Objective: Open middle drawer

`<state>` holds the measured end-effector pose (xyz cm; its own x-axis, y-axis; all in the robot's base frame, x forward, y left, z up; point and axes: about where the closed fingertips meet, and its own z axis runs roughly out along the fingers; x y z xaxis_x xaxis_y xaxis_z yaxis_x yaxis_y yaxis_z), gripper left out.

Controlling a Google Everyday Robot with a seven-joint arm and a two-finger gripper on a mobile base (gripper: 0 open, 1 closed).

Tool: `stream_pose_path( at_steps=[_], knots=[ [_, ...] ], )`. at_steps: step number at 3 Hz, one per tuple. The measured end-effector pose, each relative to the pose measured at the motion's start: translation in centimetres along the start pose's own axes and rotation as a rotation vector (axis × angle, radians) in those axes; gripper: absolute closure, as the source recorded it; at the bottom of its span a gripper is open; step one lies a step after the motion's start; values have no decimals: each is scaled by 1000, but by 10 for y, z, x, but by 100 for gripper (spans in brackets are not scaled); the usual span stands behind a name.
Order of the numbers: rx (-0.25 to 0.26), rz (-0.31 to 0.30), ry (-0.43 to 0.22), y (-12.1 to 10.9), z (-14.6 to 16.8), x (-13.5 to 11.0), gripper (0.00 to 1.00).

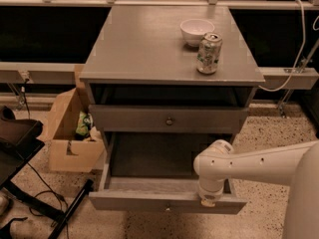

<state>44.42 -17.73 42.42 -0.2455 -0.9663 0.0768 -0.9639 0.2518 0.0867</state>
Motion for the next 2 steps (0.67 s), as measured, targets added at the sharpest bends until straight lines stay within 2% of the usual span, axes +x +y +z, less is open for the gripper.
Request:
stream_pose_path(
  at_steps=[1,2],
  knots=[
    [0,0,0,0,0,0,100],
    [-14,14,8,14,-5,9,100]
  ],
)
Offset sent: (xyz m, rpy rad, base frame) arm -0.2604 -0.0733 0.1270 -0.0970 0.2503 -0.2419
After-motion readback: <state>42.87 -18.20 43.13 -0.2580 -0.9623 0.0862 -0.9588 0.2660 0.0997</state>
